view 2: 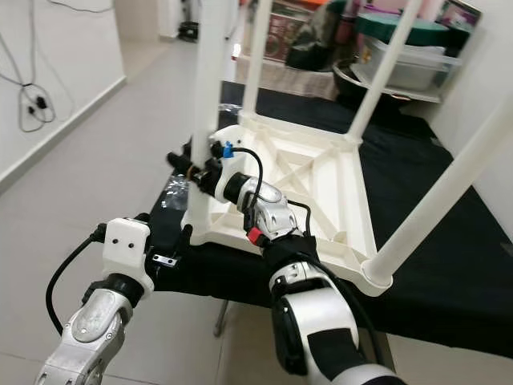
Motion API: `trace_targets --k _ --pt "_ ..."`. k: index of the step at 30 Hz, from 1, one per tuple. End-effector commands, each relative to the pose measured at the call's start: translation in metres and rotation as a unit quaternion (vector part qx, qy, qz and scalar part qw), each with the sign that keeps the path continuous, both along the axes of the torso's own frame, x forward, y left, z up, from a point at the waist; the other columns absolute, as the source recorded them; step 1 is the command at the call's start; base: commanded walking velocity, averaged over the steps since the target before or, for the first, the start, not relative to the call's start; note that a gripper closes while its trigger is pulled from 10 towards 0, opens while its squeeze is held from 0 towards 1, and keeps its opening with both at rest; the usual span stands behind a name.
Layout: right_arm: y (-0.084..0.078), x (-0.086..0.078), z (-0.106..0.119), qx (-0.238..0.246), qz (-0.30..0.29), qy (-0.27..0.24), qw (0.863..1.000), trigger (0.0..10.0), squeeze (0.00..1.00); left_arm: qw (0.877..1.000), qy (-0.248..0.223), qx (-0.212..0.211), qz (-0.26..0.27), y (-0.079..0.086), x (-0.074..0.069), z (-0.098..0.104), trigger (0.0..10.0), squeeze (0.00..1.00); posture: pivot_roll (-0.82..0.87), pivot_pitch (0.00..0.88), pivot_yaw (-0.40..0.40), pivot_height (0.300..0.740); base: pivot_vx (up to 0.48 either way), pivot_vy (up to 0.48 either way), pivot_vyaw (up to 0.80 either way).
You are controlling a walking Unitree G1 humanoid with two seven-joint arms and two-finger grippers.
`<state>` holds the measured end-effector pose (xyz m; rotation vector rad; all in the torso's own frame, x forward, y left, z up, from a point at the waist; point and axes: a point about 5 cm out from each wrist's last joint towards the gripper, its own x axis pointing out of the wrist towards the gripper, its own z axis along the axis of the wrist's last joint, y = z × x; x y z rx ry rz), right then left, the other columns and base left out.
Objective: Building children table
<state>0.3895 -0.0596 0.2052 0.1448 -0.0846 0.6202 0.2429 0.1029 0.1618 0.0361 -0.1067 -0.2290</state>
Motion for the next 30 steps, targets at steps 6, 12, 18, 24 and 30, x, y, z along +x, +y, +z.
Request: trace_targets --k 6,12,18,24,30 --pt "-0.044 -0.028 -0.024 -0.027 -0.413 0.039 0.910 0.0 0.00 1.000 0.006 0.006 -0.021 -0.012 -0.003 -0.005 10.0 0.00 0.12 0.051 -0.121 0.740 0.000 0.000 0.00" --pt "-0.019 -0.030 -0.018 0.023 -0.362 0.023 0.932 10.0 0.00 0.999 0.031 0.008 -0.025 -0.012 -0.014 -0.018 10.0 0.00 0.11 0.045 -0.116 0.740 0.000 0.000 0.00" --pt "-0.008 -0.036 -0.007 0.055 -0.285 -0.006 0.957 10.0 1.00 0.999 0.052 0.011 -0.013 -0.005 -0.022 -0.031 10.0 0.00 0.11 0.051 -0.112 0.740 0.000 0.000 0.00" --pt "-0.002 -0.036 -0.016 -0.002 -0.091 -0.005 0.996 10.0 0.00 0.998 0.064 0.007 0.000 -0.003 -0.025 -0.035 10.0 0.00 0.11 0.056 -0.107 0.740 0.000 0.000 0.00" --pt "-0.017 -0.033 -0.016 0.039 0.055 0.024 0.997 10.0 0.00 0.998 0.066 0.006 0.002 -0.002 -0.024 -0.036 10.0 0.00 0.11 0.054 -0.114 0.740 0.000 0.000 0.00"
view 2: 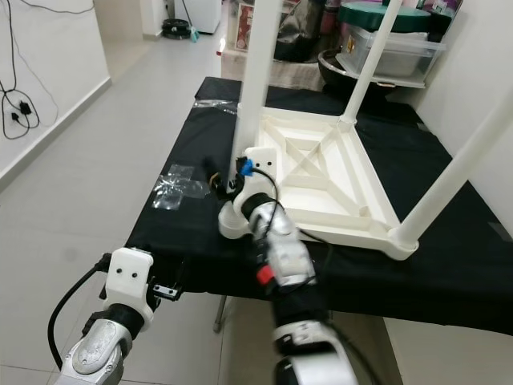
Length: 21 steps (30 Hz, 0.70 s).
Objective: Building children table
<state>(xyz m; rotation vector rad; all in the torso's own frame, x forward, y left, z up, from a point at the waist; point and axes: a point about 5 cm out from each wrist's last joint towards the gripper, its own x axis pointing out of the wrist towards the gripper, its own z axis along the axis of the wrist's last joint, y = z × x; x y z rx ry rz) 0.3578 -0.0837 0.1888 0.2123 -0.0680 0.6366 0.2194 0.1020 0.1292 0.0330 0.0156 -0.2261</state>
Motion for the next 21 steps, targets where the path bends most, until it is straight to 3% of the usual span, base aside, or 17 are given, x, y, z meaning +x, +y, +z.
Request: trace_targets --k 1,2,3,4,5,6,8,10,11,12,16,17,18,21 --pt "0.007 -0.001 0.001 0.010 0.044 0.006 0.999 10.0 0.00 1.000 0.005 0.001 0.000 -0.001 0.000 -0.003 10.0 0.00 0.11 0.054 -0.114 0.740 0.000 0.000 0.00" --pt "0.004 0.000 0.005 0.009 0.102 -0.002 0.995 10.0 0.00 1.000 0.003 0.002 -0.003 -0.002 0.000 -0.002 10.0 0.00 0.11 0.058 -0.112 0.740 0.000 0.000 0.00" --pt "0.004 0.000 0.005 0.009 0.102 -0.002 0.995 10.0 0.00 1.000 0.003 0.002 -0.003 -0.002 0.000 -0.002 10.0 0.00 0.11 0.058 -0.112 0.740 0.000 0.000 0.00" --pt "0.004 0.003 0.010 0.004 0.162 -0.009 0.987 10.0 0.00 1.000 0.002 0.003 -0.005 -0.002 0.000 -0.002 10.0 0.00 0.12 0.056 -0.118 0.740 0.000 0.000 0.00" --pt "0.004 0.003 0.010 0.004 0.162 -0.009 0.987 10.0 0.00 1.000 0.002 0.003 -0.005 -0.002 0.000 -0.002 10.0 0.00 0.12 0.056 -0.118 0.740 0.000 0.000 0.00" --pt "0.009 0.004 0.016 -0.013 0.219 -0.020 0.975 10.0 0.00 1.000 0.001 0.003 -0.006 -0.003 0.000 -0.002 10.0 0.00 0.12 0.062 -0.117 0.740 0.000 0.000 0.00" --pt "0.009 0.004 0.016 -0.013 0.219 -0.020 0.975 10.0 0.00 1.000 0.001 0.003 -0.006 -0.003 0.000 -0.002 10.0 0.00 0.12 0.062 -0.117 0.740 0.000 0.000 0.00" --pt "0.029 0.008 0.027 -0.050 0.271 -0.047 0.960 10.0 0.00 1.000 0.001 0.003 -0.004 -0.003 -0.002 -0.001 10.0 0.00 0.13 0.069 -0.123 0.740 0.000 0.000 0.00" --pt "0.029 0.008 0.027 -0.050 0.271 -0.047 0.960 10.0 0.00 1.000 0.001 0.003 -0.004 -0.003 -0.002 -0.001 10.0 0.00 0.13 0.069 -0.123 0.740 0.000 0.000 0.00" --pt "0.045 0.008 0.031 -0.076 0.287 -0.059 0.953 10.0 0.00 1.000 0.000 0.003 -0.004 -0.003 -0.003 0.000 10.0 0.00 0.13 0.078 -0.126 0.740 0.000 0.000 0.00" --pt "0.050 0.007 0.031 -0.082 0.295 -0.062 0.950 10.0 0.00 1.000 0.000 0.003 -0.003 -0.002 -0.004 0.000 10.0 0.00 0.14 0.079 -0.126 0.740 0.000 0.000 0.00" --pt "0.053 0.009 0.030 -0.086 0.284 -0.060 0.953 0.3 0.00 1.000 -0.001 0.003 -0.003 -0.002 -0.004 0.001 10.0 0.00 0.14 0.078 -0.134 0.740 0.000 0.000 0.00" --pt "0.053 0.009 0.030 -0.086 0.284 -0.060 0.953 0.3 0.00 1.000 -0.001 0.003 -0.003 -0.002 -0.004 0.001 10.0 0.00 0.14 0.078 -0.134 0.740 0.000 0.000 0.00" --pt "0.054 0.017 0.031 -0.083 0.219 -0.059 0.970 0.0 0.00 1.000 -0.001 0.003 0.000 -0.002 -0.005 0.001 10.0 0.00 0.14 0.069 -0.134 0.740 0.000 0.000 0.00"
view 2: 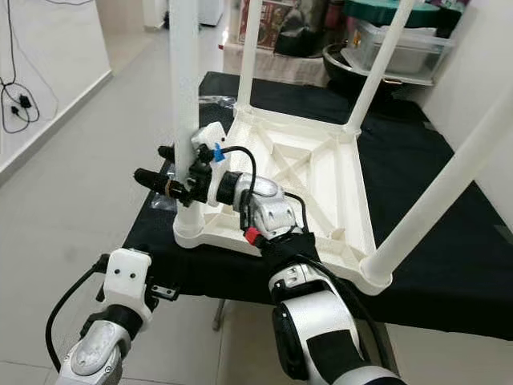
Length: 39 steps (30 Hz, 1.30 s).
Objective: Building children table
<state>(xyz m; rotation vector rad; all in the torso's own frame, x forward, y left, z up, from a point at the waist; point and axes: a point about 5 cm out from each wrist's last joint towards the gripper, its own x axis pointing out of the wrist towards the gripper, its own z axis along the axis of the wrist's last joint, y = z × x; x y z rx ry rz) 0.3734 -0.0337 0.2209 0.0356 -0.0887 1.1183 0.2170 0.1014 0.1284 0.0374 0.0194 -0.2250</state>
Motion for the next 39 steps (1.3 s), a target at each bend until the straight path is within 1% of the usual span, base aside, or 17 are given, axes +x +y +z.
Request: trace_targets --k 1,10,12,14,15,17,18,19,20,22,25,26,29,30,35,36,39 --pt "0.004 0.001 -0.001 -0.006 -0.014 0.000 1.000 0.0 0.00 1.000 -0.003 0.001 0.000 -0.001 -0.003 0.002 10.0 0.00 0.14 0.069 -0.134 0.740 0.000 0.000 0.00" --pt "-0.012 0.014 -0.002 0.038 -0.160 0.014 0.986 0.0 0.00 1.000 0.000 0.000 0.000 -0.002 -0.003 0.000 10.0 0.00 0.13 0.055 -0.129 0.740 0.000 0.000 0.00" --pt "-0.037 0.017 -0.008 0.039 -0.366 0.017 0.930 0.0 0.00 1.000 0.000 0.001 -0.003 -0.003 -0.003 -0.001 10.0 0.00 0.13 0.043 -0.127 0.740 0.000 0.000 0.00" --pt "-0.037 0.017 -0.008 0.039 -0.366 0.017 0.930 0.0 0.00 1.000 0.000 0.001 -0.003 -0.003 -0.003 -0.001 10.0 0.00 0.13 0.043 -0.127 0.740 0.000 0.000 0.00" --pt "-0.051 0.011 -0.016 0.038 -0.478 0.034 0.877 0.0 0.00 1.000 0.000 0.001 -0.005 -0.003 -0.003 -0.001 10.0 0.00 0.13 0.034 -0.129 0.740 0.000 0.000 0.00" --pt "-0.051 0.011 -0.016 0.038 -0.478 0.034 0.877 0.0 0.00 1.000 0.000 0.001 -0.005 -0.003 -0.003 -0.001 10.0 0.00 0.13 0.034 -0.129 0.740 0.000 0.000 0.00" --pt "-0.061 -0.002 -0.025 0.041 -0.566 0.055 0.822 0.0 0.00 1.000 0.001 0.003 -0.007 -0.003 -0.003 -0.002 10.0 0.00 0.13 0.032 -0.130 0.740 0.000 0.000 0.00" --pt "-0.061 -0.002 -0.025 0.041 -0.566 0.055 0.822 0.0 0.00 1.000 0.001 0.003 -0.007 -0.003 -0.003 -0.002 10.0 0.00 0.13 0.032 -0.130 0.740 0.000 0.000 0.00" --pt "-0.064 -0.011 -0.034 0.047 -0.615 0.080 0.783 0.0 0.00 1.000 0.001 0.004 -0.007 -0.003 -0.003 -0.003 10.0 0.00 0.13 0.024 -0.128 0.740 0.000 0.000 0.00" --pt "-0.063 -0.017 -0.040 0.051 -0.638 0.094 0.763 0.0 0.00 1.000 0.002 0.005 -0.008 -0.003 -0.003 -0.004 10.0 0.00 0.13 0.018 -0.123 0.740 0.000 0.000 0.00" --pt "-0.060 -0.019 -0.043 0.051 -0.642 0.103 0.758 2.7 0.00 1.000 0.003 0.005 -0.008 -0.004 -0.003 -0.005 10.0 0.00 0.13 0.012 -0.120 0.740 0.000 0.000 0.00" --pt "-0.049 -0.014 -0.039 0.081 -0.608 0.096 0.784 10.0 0.00 1.000 0.006 0.005 -0.012 -0.004 -0.004 -0.006 10.0 0.00 0.13 0.003 -0.119 0.740 0.000 0.000 0.00" --pt "-0.046 -0.010 -0.027 0.109 -0.572 0.056 0.811 10.0 0.00 1.000 0.008 0.006 -0.015 -0.004 -0.004 -0.008 10.0 0.00 0.12 0.001 -0.118 0.740 0.000 0.000 0.00" --pt "-0.047 -0.008 -0.022 0.116 -0.555 0.042 0.823 10.0 1.00 1.000 0.009 0.005 -0.015 -0.004 -0.004 -0.008 10.0 0.00 0.12 0.001 -0.120 0.740 0.000 0.000 0.00" --pt "-0.060 -0.002 -0.009 0.127 -0.514 0.025 0.848 10.0 0.93 1.000 0.011 0.005 -0.015 -0.005 -0.004 -0.009 10.0 0.00 0.12 0.000 -0.121 0.740 0.000 0.000 0.00" --pt "-0.060 -0.001 -0.007 0.132 -0.492 0.031 0.860 10.0 0.00 1.000 0.011 0.005 -0.015 -0.005 -0.004 -0.009 10.0 0.00 0.12 0.000 -0.121 0.740 0.000 0.000 0.00" --pt "-0.064 0.003 -0.003 0.143 -0.447 0.037 0.882 10.0 0.00 1.000 0.010 0.005 -0.015 -0.005 -0.003 -0.009 10.0 0.00 0.12 0.000 -0.119 0.740 0.000 0.000 0.00"
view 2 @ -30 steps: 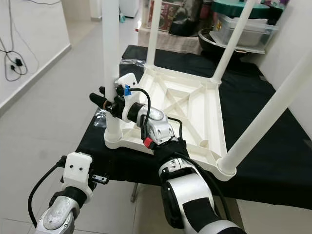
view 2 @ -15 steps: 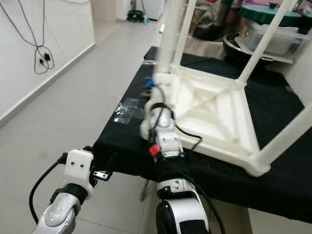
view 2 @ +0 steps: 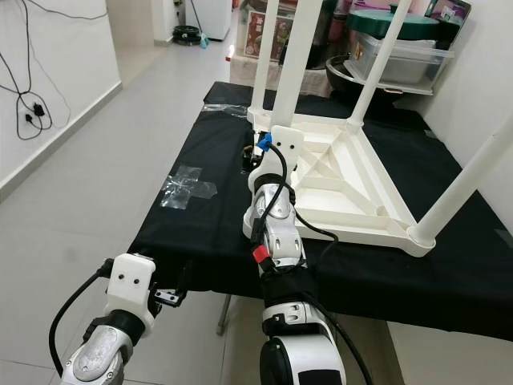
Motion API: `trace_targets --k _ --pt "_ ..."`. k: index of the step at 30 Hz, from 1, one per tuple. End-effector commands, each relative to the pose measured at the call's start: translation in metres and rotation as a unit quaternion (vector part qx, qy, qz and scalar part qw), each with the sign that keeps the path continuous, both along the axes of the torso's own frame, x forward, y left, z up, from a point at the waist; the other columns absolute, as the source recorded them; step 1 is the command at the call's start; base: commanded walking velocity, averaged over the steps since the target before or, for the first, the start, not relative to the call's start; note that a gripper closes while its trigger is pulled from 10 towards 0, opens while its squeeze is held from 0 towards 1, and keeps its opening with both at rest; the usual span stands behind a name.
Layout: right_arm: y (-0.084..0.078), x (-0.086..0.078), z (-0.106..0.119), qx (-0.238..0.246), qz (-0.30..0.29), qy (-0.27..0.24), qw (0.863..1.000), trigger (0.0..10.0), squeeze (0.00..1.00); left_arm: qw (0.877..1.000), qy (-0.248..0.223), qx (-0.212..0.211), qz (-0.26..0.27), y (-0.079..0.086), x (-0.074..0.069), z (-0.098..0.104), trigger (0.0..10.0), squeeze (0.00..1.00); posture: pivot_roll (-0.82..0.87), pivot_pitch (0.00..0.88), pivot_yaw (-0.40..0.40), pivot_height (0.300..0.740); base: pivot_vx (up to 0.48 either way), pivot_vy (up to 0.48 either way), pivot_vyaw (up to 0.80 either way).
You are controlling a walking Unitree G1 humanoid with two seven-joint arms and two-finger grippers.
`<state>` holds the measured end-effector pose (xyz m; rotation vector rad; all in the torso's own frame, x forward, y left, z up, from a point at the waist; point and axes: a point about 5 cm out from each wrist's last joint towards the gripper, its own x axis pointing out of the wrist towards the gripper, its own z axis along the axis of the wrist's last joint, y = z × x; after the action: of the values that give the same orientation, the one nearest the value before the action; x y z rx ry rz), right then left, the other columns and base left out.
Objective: Building children table
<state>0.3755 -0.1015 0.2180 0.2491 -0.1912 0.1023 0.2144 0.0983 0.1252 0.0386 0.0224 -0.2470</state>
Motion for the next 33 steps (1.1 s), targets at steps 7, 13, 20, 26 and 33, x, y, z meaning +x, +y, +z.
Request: trace_targets --k 7,13,20,26,33 --pt "0.001 0.002 -0.004 0.038 0.257 -0.006 0.966 10.0 0.00 1.000 0.007 0.004 -0.006 -0.002 0.000 -0.005 10.0 0.00 0.12 0.006 -0.119 0.740 0.000 0.000 0.00" --pt "0.015 -0.010 -0.007 -0.003 0.461 -0.022 0.887 10.0 0.00 1.000 0.004 0.003 -0.004 -0.002 0.002 -0.004 10.0 0.00 0.13 0.013 -0.132 0.740 0.000 0.000 0.00" --pt "0.050 -0.023 -0.011 -0.070 0.612 -0.013 0.787 10.0 0.00 1.000 0.002 0.002 0.001 -0.002 0.001 -0.002 10.0 0.00 0.13 0.030 -0.133 0.740 0.000 0.000 0.00" --pt "0.061 -0.014 -0.017 -0.126 0.562 0.006 0.818 0.0 0.00 1.000 0.002 0.001 0.003 -0.002 0.001 -0.002 10.0 0.00 0.13 0.036 -0.132 0.740 0.000 0.000 0.00" --pt "0.049 0.001 -0.020 -0.128 0.452 0.028 0.882 0.0 0.00 1.000 0.003 0.000 0.003 -0.002 0.001 -0.002 10.0 0.00 0.13 0.036 -0.130 0.740 0.000 0.000 0.00"
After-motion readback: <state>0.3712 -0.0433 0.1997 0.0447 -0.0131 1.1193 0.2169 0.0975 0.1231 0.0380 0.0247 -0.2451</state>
